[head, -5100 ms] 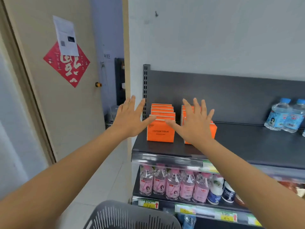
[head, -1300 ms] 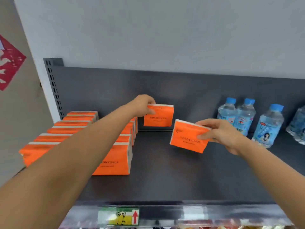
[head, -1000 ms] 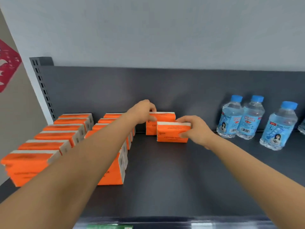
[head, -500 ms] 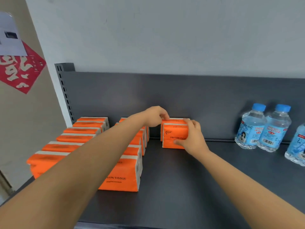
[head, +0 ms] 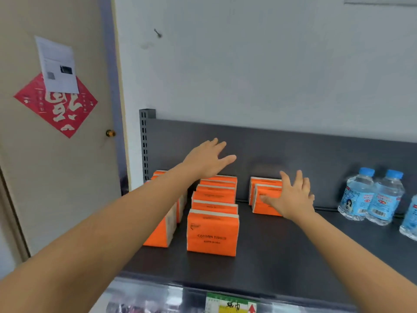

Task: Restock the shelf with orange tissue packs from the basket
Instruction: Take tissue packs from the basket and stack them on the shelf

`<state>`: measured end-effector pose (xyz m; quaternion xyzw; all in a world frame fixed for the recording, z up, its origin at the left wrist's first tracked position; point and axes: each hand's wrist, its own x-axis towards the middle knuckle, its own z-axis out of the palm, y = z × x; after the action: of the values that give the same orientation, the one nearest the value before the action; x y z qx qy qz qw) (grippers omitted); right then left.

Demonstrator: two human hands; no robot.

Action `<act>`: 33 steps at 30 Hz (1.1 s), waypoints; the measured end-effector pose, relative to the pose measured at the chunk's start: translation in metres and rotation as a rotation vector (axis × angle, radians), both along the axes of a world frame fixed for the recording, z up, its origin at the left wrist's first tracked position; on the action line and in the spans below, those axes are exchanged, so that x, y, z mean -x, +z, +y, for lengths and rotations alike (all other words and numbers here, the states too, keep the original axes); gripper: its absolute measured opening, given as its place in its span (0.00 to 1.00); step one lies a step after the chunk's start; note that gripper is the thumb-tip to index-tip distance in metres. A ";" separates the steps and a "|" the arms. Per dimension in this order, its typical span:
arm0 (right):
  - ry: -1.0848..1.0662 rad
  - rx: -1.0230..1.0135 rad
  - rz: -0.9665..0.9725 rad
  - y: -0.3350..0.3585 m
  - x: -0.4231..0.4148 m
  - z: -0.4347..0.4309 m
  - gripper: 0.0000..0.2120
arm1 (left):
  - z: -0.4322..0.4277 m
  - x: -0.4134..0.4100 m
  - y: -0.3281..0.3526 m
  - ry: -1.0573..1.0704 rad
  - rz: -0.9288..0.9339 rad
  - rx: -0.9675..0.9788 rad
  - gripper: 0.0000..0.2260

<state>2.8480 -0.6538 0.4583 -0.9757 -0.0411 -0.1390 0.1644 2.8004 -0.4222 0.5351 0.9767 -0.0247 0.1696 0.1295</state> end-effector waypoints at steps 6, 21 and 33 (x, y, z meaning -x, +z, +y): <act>-0.063 -0.098 0.002 0.001 0.065 0.052 0.41 | 0.100 0.090 -0.007 0.149 -0.065 -0.088 0.34; 0.233 0.049 -0.074 -0.081 0.258 0.226 0.38 | 0.252 0.280 -0.131 0.411 0.163 -0.081 0.41; 0.486 0.188 0.131 -0.240 0.361 0.290 0.37 | 0.268 0.352 -0.278 0.390 0.453 -0.106 0.36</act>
<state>2.4870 -0.3641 0.2183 -0.9551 -0.2759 -0.0277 0.1041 2.4488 -0.1545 0.2572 0.9813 0.1839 -0.0326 0.0455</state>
